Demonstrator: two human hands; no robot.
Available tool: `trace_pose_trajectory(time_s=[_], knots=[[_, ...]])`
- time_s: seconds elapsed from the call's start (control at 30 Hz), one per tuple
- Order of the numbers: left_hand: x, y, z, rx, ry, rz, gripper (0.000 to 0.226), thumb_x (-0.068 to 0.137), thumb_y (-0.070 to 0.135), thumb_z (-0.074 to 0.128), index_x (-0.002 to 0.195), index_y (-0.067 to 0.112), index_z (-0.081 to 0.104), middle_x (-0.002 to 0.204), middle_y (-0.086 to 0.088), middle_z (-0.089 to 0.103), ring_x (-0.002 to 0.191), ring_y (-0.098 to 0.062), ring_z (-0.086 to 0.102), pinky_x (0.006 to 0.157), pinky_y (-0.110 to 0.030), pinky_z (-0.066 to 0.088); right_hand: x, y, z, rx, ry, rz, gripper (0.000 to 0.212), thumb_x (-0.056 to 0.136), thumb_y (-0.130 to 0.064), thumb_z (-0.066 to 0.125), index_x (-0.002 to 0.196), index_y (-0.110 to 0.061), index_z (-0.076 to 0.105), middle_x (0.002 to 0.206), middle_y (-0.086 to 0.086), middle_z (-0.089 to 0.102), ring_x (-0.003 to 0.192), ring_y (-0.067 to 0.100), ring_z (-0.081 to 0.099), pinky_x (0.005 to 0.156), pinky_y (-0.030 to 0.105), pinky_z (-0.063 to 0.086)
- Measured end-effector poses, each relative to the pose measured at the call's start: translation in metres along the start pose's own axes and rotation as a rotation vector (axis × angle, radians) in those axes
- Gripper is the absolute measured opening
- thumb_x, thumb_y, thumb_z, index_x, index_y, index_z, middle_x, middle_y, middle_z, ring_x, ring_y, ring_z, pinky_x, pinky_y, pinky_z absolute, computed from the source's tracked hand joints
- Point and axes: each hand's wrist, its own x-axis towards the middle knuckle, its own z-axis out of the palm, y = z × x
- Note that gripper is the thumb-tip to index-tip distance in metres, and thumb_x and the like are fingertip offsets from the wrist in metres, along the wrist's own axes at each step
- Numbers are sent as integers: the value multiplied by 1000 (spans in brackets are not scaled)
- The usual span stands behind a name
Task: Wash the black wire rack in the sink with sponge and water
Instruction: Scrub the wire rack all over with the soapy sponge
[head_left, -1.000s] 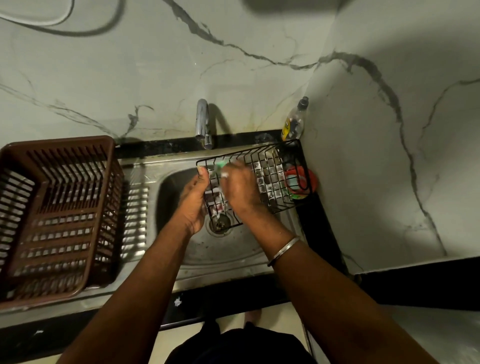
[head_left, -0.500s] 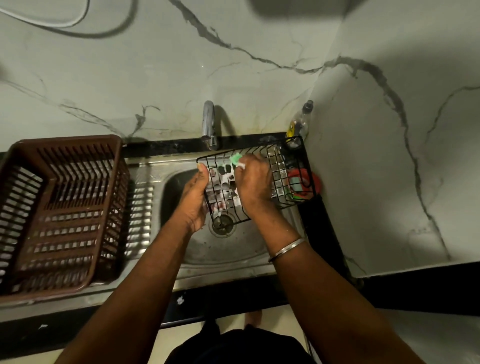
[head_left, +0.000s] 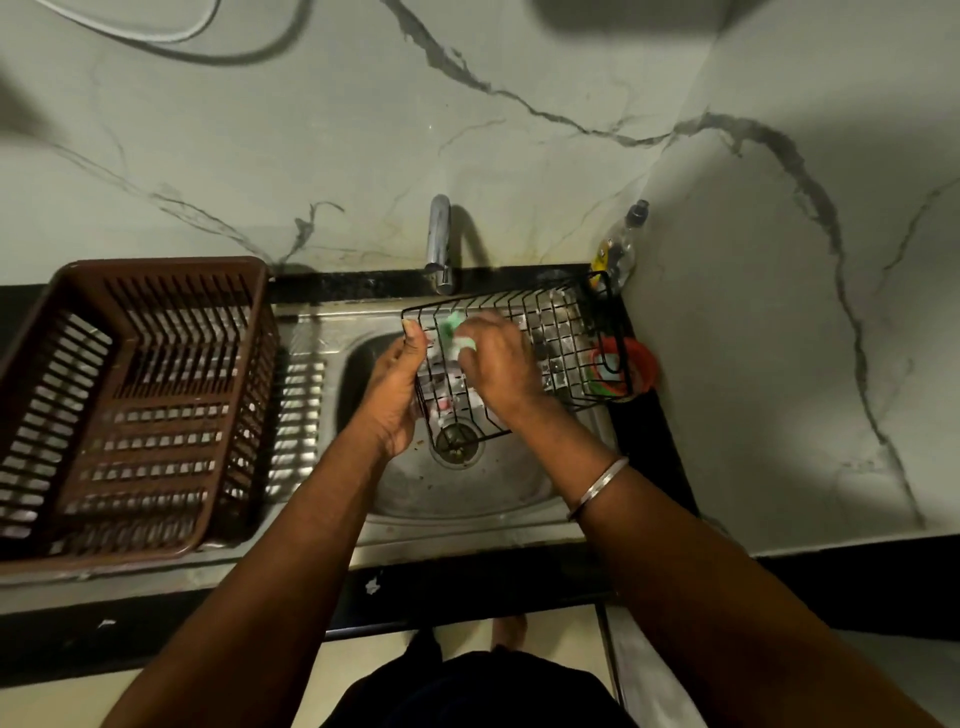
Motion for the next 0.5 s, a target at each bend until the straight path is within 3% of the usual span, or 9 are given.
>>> trace_pose_trajectory(time_s=[0.1, 0.23, 0.33, 0.4, 0.47, 0.5], knots=[[-2, 2, 0, 6, 12, 3, 88, 83, 77, 61, 141, 9, 62, 125, -15, 77, 118, -36, 73, 93, -53, 59, 5, 7, -3, 2, 183, 191, 25, 91, -5, 73, 115, -11, 76, 115, 8, 69, 98, 19, 65, 82, 30, 60], [2, -1, -6, 8, 34, -17, 98, 75, 88, 71, 143, 17, 62, 138, -16, 70, 129, -41, 65, 86, -51, 61, 1, 8, -2, -47, 107, 86, 28, 92, -2, 72, 118, -8, 76, 119, 10, 68, 102, 19, 66, 87, 29, 60], [8, -4, -12, -15, 57, -31, 105, 71, 88, 75, 146, 17, 59, 142, -17, 67, 130, -42, 65, 92, -57, 62, 6, 25, -9, 2, 214, 321, 27, 93, -2, 71, 119, -7, 74, 124, 11, 67, 107, 21, 66, 88, 27, 59], [10, -6, -13, -5, 60, -39, 103, 72, 89, 74, 147, 20, 59, 147, -16, 63, 135, -42, 60, 99, -61, 58, 4, 16, -8, -17, 129, 238, 26, 92, -1, 73, 118, -6, 74, 123, 11, 68, 107, 21, 66, 88, 20, 51], [9, -7, -12, -18, 40, -30, 102, 72, 89, 73, 145, 18, 61, 145, -15, 66, 132, -40, 64, 100, -64, 57, 4, 15, -6, -11, 73, 151, 27, 91, -2, 74, 118, -6, 75, 121, 11, 69, 105, 21, 66, 88, 22, 53], [8, -6, -11, -26, 29, -22, 104, 72, 88, 73, 144, 16, 61, 141, -15, 68, 128, -39, 67, 99, -64, 58, 6, 19, -8, -1, 101, 192, 27, 92, -3, 73, 119, -7, 74, 120, 11, 69, 105, 22, 66, 85, 23, 54]])
